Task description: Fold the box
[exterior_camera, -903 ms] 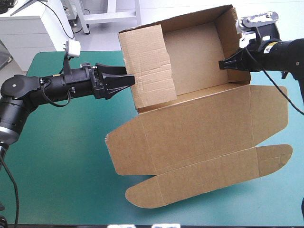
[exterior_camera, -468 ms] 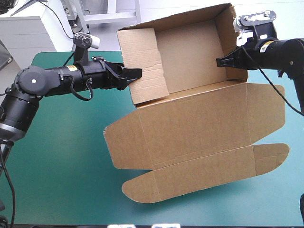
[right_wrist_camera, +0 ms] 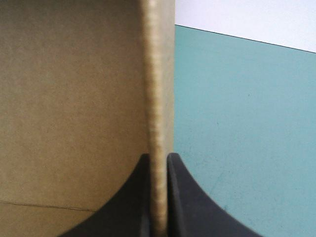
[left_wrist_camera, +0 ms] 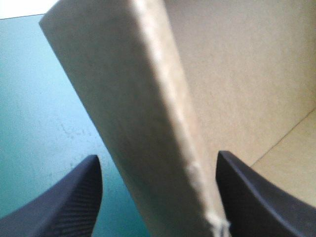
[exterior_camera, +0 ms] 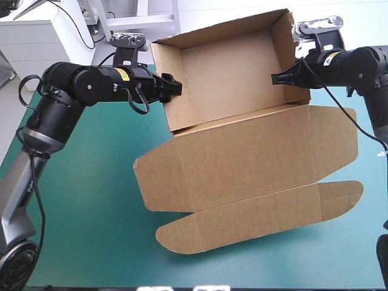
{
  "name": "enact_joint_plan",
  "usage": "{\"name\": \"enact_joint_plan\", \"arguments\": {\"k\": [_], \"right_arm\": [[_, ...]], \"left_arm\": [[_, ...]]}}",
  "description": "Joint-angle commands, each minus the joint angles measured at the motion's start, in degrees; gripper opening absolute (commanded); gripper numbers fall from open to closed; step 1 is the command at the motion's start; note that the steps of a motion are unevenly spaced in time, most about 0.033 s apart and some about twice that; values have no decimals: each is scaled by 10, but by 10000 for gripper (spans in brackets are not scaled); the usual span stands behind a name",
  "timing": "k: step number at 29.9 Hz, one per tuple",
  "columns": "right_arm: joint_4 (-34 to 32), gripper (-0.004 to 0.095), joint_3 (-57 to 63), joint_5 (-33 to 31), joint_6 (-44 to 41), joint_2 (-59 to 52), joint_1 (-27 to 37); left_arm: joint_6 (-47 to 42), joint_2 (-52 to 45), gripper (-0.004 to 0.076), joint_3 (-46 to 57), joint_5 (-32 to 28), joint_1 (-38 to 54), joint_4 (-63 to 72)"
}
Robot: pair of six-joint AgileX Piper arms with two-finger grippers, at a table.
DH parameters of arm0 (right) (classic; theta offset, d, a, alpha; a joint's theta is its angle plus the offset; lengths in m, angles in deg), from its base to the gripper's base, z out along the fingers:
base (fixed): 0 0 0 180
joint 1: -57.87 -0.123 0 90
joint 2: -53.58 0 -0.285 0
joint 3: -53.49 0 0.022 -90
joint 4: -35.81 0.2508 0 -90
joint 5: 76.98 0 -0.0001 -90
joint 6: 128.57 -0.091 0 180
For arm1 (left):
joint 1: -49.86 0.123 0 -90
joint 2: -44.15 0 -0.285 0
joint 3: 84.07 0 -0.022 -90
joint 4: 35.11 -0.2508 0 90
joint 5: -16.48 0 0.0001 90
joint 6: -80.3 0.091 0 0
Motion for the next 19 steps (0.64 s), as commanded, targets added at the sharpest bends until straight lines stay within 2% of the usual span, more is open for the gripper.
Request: {"name": "enact_joint_plan", "arguments": {"k": [1, 3, 8, 9, 13, 19], "right_arm": [[18, -15, -16, 54, -11, -15, -1], [18, -15, -16, 56, -13, -9, -1], [18, -15, -16, 50, -13, 8, -1], [20, -15, -16, 44, -13, 13, -1], [22, -15, -15, 7, -2, 30, -1], [26, -15, -15, -43, 2, 59, -1]], "left_arm": [[-38, -8, 419, -35, -37, -13, -18], [-40, -2, 338, -36, -35, -13, -11], [-40, 12, 48, -36, -24, -13, -15], [-40, 14, 9, -36, -27, -13, -15], [-37, 20, -6, -37, -32, -13, -37], [-27, 58, -6, -54, 10, -13, -77]]}}
